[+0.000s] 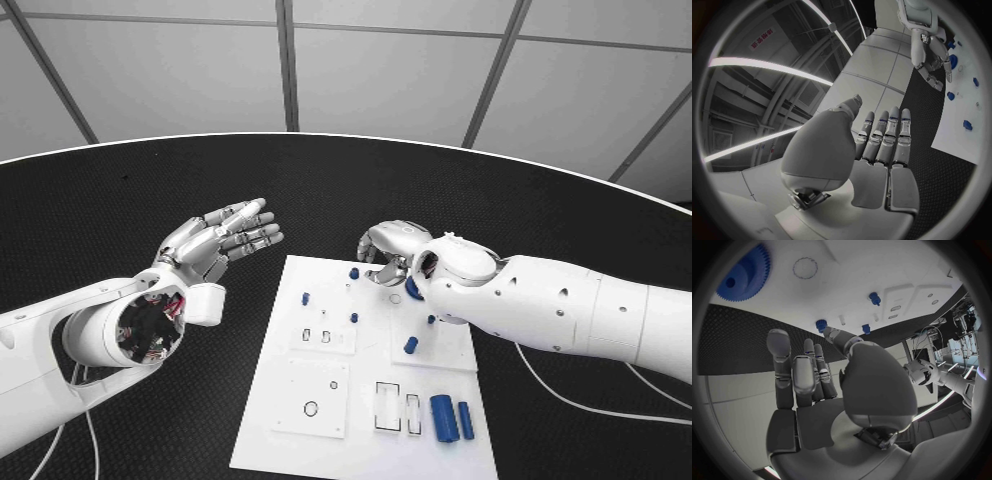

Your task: Assemble the parts on the task board

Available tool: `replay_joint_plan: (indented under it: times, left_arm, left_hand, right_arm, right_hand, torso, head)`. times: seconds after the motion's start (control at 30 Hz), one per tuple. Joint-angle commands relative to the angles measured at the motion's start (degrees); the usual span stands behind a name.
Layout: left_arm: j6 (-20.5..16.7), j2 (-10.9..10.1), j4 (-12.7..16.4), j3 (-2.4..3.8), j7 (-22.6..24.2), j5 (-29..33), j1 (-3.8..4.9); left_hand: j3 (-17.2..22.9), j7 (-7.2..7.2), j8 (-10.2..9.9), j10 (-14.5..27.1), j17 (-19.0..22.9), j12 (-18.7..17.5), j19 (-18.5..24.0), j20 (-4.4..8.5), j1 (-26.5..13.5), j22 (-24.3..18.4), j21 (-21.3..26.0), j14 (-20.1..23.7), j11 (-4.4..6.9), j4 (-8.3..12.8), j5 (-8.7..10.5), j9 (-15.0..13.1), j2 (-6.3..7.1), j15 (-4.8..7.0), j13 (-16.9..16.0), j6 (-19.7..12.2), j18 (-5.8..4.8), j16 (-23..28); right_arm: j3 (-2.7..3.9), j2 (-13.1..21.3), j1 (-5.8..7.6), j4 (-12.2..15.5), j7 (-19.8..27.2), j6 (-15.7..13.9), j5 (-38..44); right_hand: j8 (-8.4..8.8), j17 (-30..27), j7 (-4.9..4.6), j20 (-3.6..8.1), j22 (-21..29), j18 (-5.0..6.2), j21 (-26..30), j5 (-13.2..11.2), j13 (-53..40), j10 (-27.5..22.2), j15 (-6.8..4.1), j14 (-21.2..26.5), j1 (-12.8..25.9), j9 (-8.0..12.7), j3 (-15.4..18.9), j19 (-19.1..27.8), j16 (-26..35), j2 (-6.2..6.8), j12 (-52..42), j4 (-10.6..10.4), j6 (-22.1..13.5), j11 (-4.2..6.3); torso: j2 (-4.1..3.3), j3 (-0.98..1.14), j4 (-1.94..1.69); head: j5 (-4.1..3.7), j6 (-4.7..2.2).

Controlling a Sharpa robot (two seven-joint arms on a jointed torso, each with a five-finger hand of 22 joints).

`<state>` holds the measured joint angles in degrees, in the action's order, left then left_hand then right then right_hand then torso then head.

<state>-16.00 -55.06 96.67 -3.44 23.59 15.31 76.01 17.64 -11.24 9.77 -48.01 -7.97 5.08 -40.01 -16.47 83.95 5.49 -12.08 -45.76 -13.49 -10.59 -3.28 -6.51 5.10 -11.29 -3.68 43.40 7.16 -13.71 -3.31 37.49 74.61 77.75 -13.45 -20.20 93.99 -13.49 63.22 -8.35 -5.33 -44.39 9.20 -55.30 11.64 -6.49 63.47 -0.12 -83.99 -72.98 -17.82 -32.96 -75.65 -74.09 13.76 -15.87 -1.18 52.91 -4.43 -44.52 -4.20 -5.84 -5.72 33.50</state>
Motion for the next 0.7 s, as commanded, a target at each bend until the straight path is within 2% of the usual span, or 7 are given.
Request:
replay_joint_plan:
  times: [0.03, 0.23, 0.27, 0.33, 0.37, 0.5, 0.7]
  left_arm:
    - [0.1, 0.1, -0.2, 0.0, 0.0, 0.0, -0.01]
    - [0.3, 0.4, -0.8, -0.01, -0.1, 0.0, -0.02]
    - [0.4, 0.5, -0.9, -0.01, -0.1, 0.0, -0.02]
    - [0.5, 0.6, -1.2, -0.01, -0.1, 0.0, -0.02]
    - [0.5, 0.7, -1.2, -0.01, -0.1, 0.0, -0.03]
    - [0.8, 1.0, -1.5, -0.02, -0.2, 0.0, -0.04]
    - [0.9, 1.0, -1.5, -0.02, -0.3, 0.0, -0.05]
  left_hand:
    - [0.1, -4.93, -0.2, 0.1, -0.1, -0.3, -0.3, -0.19, 0.1, -0.1, 0.1, 0.3, -0.06, 0.4, -0.06, 0.1, 0.17, -0.16, 0.1, -0.2, 0.77, 0.3]
    - [0.1, -4.92, -0.2, 0.2, -0.1, -0.3, -0.2, -0.19, 0.1, -0.1, 0.1, 0.3, -0.06, 0.4, -0.07, 0.1, 0.15, -0.17, 0.1, -0.1, 0.77, 0.3]
    - [0.1, -4.92, -0.2, 0.2, -0.1, -0.3, -0.2, -0.19, 0.1, -0.1, 0.1, 0.3, -0.06, 0.4, -0.07, 0.1, 0.15, -0.17, 0.1, -0.1, 0.77, 0.3]
    - [0.1, -4.92, -0.2, 0.2, -0.1, -0.3, -0.2, -0.19, 0.1, -0.1, 0.1, 0.3, -0.06, 0.4, -0.07, 0.1, 0.15, -0.17, 0.1, -0.1, 0.77, 0.3]
    - [0.1, -4.92, -0.2, 0.2, -0.1, -0.3, -0.2, -0.19, 0.1, -0.1, 0.1, 0.3, -0.06, 0.4, -0.07, 0.1, 0.15, -0.17, 0.1, -0.1, 0.77, 0.3]
    - [0.1, -4.92, -0.2, 0.2, -0.1, -0.3, -0.2, -0.19, 0.1, -0.1, 0.1, 0.3, -0.06, 0.4, -0.07, 0.1, 0.15, -0.17, 0.1, -0.1, 0.77, 0.3]
    - [0.2, -4.89, -0.2, 0.1, -0.1, -0.3, -0.3, -0.19, 0.0, -0.1, 0.2, 0.3, -0.05, 0.4, -0.07, 0.1, 0.11, -0.17, 0.0, 0.0, 0.77, 0.3]
  right_arm:
    - [-0.02, 5.3, 0.0, 4.2, -0.1, -2.9, -2.3]
    - [-0.05, 11.1, 0.0, 8.2, -0.3, -3.8, -9.3]
    - [-0.06, 12.0, 0.0, 8.5, -0.3, -3.4, -10.9]
    - [-0.07, 13.3, 0.0, 8.8, -0.5, -2.7, -13.2]
    - [-0.07, 13.6, 0.0, 8.8, -0.5, -2.5, -13.8]
    - [-0.09, 14.5, 0.0, 8.1, -0.8, -1.3, -15.6]
    - [-0.11, 14.0, -0.01, 6.6, -1.9, -0.3, -16.3]
  right_hand:
    - [-0.92, 1.0, -0.22, 0.49, -0.8, -0.93, -0.6, -0.6, -1.5, 5.0, -0.83, -1.5, 1.3, -0.7, 0.4, -0.7, -0.9, 0.06, -2.7, -1.3, 1.7, 0.63]
    - [-1.28, 3.9, 1.24, 1.96, -1.6, -1.12, -0.8, -1.1, -8.7, 12.3, -2.41, -2.3, 2.2, -1.5, 3.0, -2.0, -3.1, 2.02, -11.3, -3.2, 1.6, 2.59]
    - [-1.36, 5.4, 1.41, 2.17, -1.7, -1.2, -0.8, -0.7, -15.1, 13.3, -2.57, -2.6, 2.3, -1.7, 4.4, -2.4, -4.2, 2.25, -17.5, -3.6, 1.0, 2.75]
    - [-2.96, 9.6, 1.24, 2.18, -1.3, -1.39, 0.4, 0.5, -43.1, 10.9, -2.1, -3.2, 1.0, -3.3, 8.9, -4.0, -7.1, 0.12, -42.6, -6.1, -1.3, 3.13]
    - [-3.06, 10.8, 1.12, 2.2, -1.3, -1.33, 0.5, 0.5, -48.3, 12.3, -2.34, -3.4, 1.4, -3.5, 10.3, -4.1, -7.8, 1.49, -46.8, -6.3, -1.8, 2.45]
    - [-5.31, 14.7, 0.74, 1.89, -1.4, -1.41, 1.1, 1.8, -63.0, 15.0, -1.87, -3.9, -0.9, -5.0, 15.9, -5.3, -10.2, 0.3, -58.6, -9.5, -4.4, 2.1]
    - [-6.47, 18.1, 0.58, 1.78, -1.5, -1.46, 1.5, 2.0, -69.2, 17.6, -1.75, -4.5, -3.3, -5.7, 19.1, -6.1, -12.1, -0.3, -63.3, -11.5, -5.9, 1.67]
  torso:
    - [0.18, 0.35, 0.39]
    - [0.42, 0.73, 0.96]
    - [0.44, 0.77, 1.0]
    - [0.53, 0.91, 1.13]
    - [0.55, 1.03, 1.18]
    - [0.55, 1.23, 1.18]
    - [0.39, 1.13, 1.05]
  head:
    - [-0.31, -0.13]
    - [-0.69, -0.33]
    - [-0.78, -0.35]
    - [-1.01, -0.33]
    - [-1.13, -0.33]
    - [-1.21, -0.32]
    - [-1.29, -0.2]
